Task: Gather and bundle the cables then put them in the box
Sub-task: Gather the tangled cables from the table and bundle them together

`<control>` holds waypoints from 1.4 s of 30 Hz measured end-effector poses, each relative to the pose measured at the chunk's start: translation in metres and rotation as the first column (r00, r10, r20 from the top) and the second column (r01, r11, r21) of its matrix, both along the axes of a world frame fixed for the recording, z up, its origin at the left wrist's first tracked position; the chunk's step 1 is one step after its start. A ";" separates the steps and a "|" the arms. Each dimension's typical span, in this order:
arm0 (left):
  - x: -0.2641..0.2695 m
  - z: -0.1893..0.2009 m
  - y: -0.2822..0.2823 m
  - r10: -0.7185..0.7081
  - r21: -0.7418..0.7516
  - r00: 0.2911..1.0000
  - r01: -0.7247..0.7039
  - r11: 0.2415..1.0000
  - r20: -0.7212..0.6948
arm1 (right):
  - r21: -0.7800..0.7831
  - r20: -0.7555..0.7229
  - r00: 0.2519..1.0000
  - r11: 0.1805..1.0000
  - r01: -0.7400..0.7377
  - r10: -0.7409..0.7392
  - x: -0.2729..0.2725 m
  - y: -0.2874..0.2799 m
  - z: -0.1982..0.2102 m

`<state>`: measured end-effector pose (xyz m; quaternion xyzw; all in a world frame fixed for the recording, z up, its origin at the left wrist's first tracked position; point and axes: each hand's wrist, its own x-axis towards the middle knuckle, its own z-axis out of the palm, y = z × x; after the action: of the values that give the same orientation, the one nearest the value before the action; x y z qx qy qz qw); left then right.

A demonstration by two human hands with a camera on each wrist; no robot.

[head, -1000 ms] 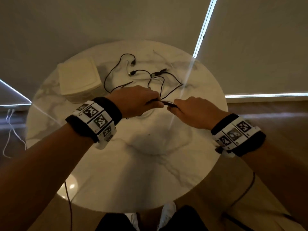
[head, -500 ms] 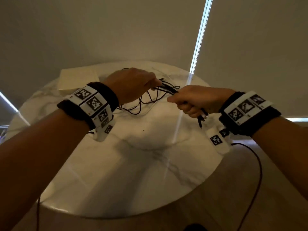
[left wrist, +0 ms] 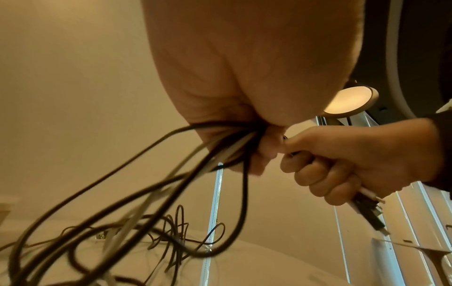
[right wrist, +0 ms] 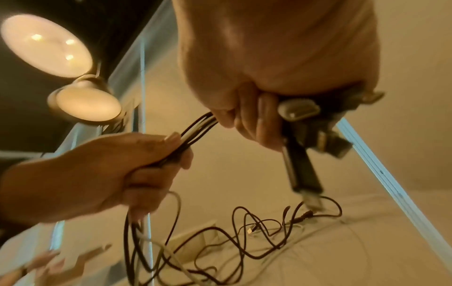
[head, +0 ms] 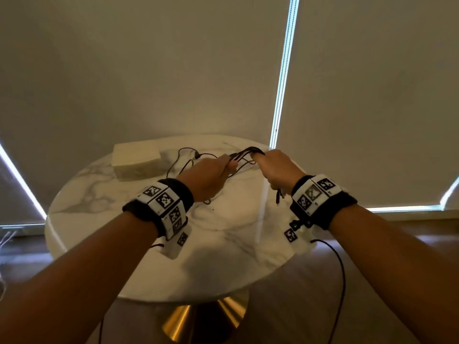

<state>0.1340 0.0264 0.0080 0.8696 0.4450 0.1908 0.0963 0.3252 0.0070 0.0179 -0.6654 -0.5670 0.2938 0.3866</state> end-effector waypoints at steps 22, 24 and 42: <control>-0.011 0.000 -0.023 -0.028 -0.149 0.995 0.042 0.988 0.097 | -0.045 -0.701 0.701 0.989 0.140 -0.131 -0.042 0.016 0.003; -0.012 0.000 -0.019 0.001 -0.081 0.994 0.008 0.997 0.106 | -0.027 -0.714 0.690 0.989 0.144 -0.120 -0.042 0.017 0.004; 0.004 -0.002 -0.034 -0.063 -0.019 0.998 0.062 0.998 -0.012 | -0.096 -0.915 0.375 0.983 0.159 -0.150 -0.022 0.012 0.012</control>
<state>0.1379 -0.0072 0.0065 0.8834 0.4200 0.1779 0.1076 0.3033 0.0193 0.0298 -0.4410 -0.1964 0.5722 0.6630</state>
